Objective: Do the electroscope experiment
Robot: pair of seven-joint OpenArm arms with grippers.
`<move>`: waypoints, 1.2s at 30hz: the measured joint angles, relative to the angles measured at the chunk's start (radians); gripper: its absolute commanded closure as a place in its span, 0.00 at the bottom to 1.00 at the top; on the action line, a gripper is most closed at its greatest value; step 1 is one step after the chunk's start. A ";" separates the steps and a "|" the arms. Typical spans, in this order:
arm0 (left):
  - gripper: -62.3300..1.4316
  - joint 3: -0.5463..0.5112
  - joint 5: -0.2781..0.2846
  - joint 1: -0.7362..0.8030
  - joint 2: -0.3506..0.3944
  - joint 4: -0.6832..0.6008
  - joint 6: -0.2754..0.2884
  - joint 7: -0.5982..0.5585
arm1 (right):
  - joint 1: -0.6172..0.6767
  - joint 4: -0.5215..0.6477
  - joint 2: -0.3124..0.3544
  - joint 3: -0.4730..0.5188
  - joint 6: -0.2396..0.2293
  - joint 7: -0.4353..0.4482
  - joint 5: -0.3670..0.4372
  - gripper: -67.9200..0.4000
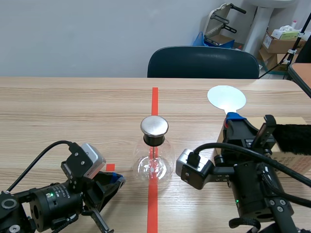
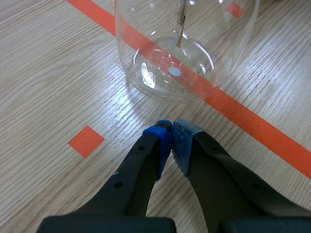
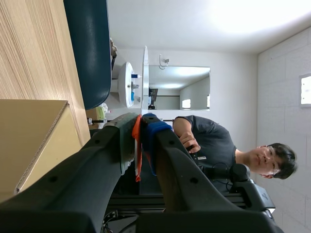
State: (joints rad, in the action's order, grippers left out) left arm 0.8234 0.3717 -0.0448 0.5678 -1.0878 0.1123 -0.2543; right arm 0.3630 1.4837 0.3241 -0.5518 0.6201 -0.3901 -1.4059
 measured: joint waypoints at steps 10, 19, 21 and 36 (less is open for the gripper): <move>0.91 0.000 0.000 0.000 0.000 0.000 0.000 0.000 | 0.000 0.000 0.000 0.000 0.000 0.000 0.000 0.98; 0.91 0.000 0.000 0.000 0.000 0.000 0.000 0.000 | 0.000 0.000 0.000 0.000 0.000 -0.001 0.000 0.98; 0.91 0.000 0.000 0.000 0.000 0.000 0.000 0.000 | 0.000 0.000 0.000 0.000 0.000 -0.002 0.000 0.98; 0.91 0.000 0.000 0.000 0.000 0.000 0.000 0.000 | 0.000 0.000 0.000 0.000 -0.031 -0.002 0.003 0.98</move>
State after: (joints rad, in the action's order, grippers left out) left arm 0.8234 0.3717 -0.0448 0.5678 -1.0878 0.1123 -0.2543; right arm 0.3634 1.4837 0.3244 -0.5518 0.5896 -0.3916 -1.4029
